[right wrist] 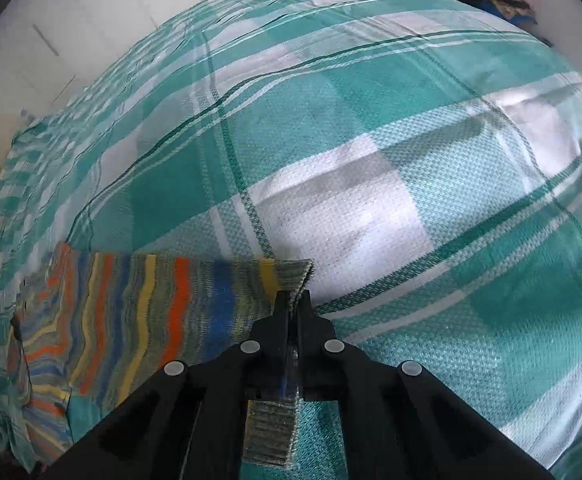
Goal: Fold small clothes
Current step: 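Grasp the sleeve cuff with the right gripper and pull it outward, then open the right gripper and release the extended sleeve, then grasp the other sleeve cuff with the left gripper and pull it outward, then open the left gripper and release the sleeve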
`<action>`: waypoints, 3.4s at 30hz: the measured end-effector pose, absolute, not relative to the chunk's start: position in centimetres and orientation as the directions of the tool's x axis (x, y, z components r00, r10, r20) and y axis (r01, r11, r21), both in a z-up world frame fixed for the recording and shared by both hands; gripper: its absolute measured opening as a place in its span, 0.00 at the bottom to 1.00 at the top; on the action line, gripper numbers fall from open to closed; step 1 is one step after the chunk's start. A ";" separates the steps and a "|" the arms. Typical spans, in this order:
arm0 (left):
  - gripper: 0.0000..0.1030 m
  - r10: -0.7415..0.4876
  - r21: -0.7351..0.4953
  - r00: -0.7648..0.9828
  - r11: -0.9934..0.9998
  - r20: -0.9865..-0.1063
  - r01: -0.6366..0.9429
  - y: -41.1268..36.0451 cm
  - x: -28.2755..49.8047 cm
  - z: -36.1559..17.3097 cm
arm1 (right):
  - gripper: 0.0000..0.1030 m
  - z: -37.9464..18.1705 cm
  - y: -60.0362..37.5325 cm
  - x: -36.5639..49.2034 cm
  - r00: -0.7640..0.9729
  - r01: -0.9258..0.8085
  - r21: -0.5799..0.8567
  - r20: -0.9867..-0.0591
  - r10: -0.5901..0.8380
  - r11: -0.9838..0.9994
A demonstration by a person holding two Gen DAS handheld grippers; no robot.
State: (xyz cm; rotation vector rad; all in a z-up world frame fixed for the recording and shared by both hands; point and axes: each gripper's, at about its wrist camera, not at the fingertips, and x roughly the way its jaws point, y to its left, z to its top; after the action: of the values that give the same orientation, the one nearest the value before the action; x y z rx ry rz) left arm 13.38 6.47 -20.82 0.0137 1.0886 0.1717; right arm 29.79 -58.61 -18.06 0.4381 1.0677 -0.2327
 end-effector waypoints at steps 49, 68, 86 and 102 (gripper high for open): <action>0.04 0.165 -0.122 0.440 0.823 -0.883 -0.554 29.2 29.8 -15.2 | 0.79 -15.4 -38.6 13.9 0.519 0.051 0.313 -0.819 0.243 0.948; 0.20 0.111 -0.297 0.499 0.686 -0.859 -0.664 33.6 25.1 -15.1 | 0.80 -17.0 -38.4 14.5 0.487 0.065 0.313 -0.839 0.244 0.947; 0.19 0.229 0.035 0.285 0.832 -0.931 -0.554 28.5 25.3 -16.6 | 0.85 -17.7 -37.6 14.8 0.471 0.049 0.284 -0.852 0.229 0.957; 0.73 -0.097 -0.072 0.346 0.994 -0.933 0.085 3.4 11.9 -16.9 | 0.85 -11.5 -28.8 11.7 0.462 -0.262 0.208 -0.830 0.312 0.942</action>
State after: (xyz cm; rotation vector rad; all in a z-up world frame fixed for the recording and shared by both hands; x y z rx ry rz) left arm 11.89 3.45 -16.90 -0.0114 1.2117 -0.1182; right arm 11.72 -28.81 -11.53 0.0529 1.0316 0.3530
